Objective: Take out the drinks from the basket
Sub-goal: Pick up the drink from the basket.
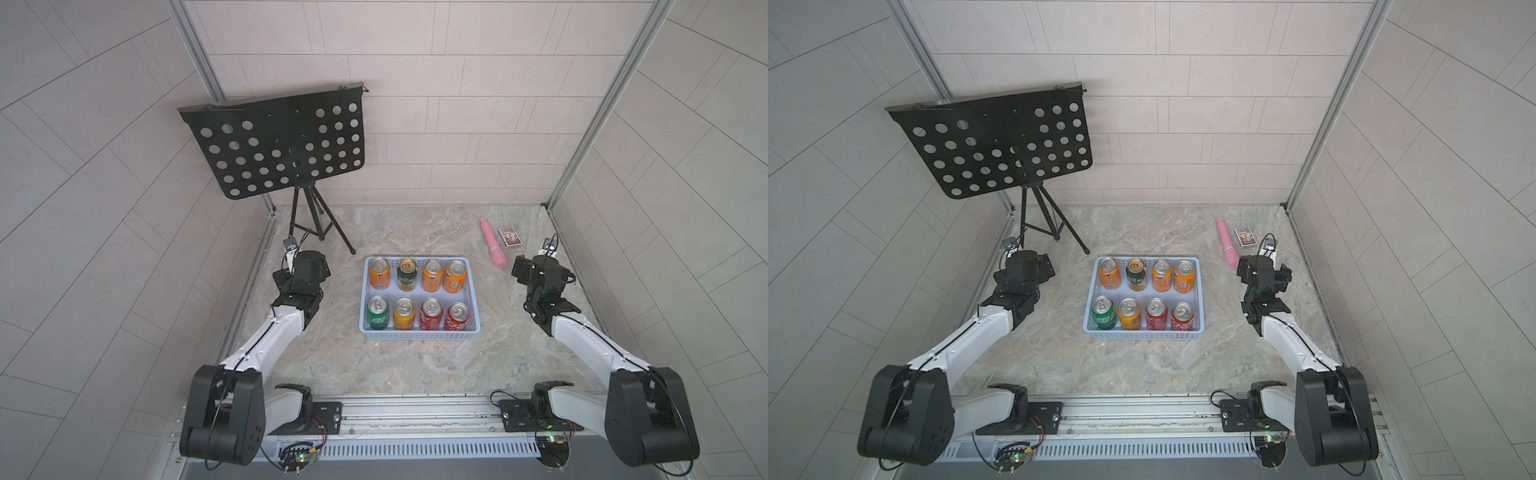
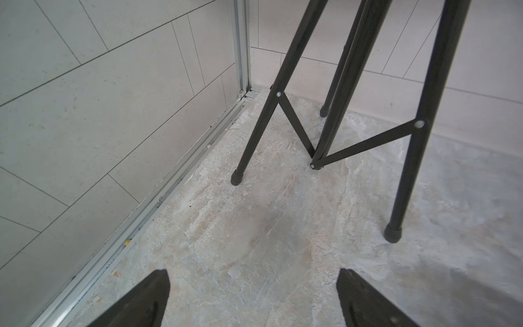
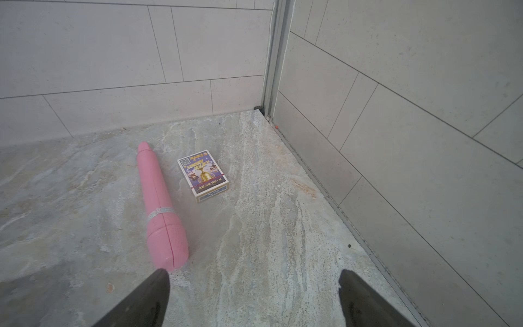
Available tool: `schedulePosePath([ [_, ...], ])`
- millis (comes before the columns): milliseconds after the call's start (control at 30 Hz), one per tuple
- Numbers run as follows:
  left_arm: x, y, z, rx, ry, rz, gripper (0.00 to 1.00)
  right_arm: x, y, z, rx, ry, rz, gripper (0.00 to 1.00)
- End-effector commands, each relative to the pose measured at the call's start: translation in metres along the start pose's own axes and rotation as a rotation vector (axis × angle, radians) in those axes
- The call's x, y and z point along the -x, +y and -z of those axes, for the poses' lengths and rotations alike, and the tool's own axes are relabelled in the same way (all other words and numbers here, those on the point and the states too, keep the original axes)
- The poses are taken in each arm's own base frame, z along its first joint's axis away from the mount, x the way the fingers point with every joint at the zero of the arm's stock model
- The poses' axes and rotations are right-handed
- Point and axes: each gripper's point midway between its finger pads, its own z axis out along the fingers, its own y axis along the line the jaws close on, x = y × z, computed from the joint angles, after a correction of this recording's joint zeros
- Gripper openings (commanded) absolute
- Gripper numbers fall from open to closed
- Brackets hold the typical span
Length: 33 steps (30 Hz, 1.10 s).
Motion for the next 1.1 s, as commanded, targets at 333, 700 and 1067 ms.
schedulePosePath([
  [333,0.027,-0.039,0.051,-0.214,0.226,0.027,1.0,0.029,0.071,0.037,0.399,0.178,-0.113,0.86],
  [700,0.025,-0.071,0.075,-0.411,0.341,0.043,1.0,0.025,0.09,0.086,0.508,0.254,-0.047,0.86],
  [1067,0.017,-0.084,0.081,-0.47,0.45,-0.023,1.0,0.003,0.118,0.118,0.602,0.398,0.131,0.86],
])
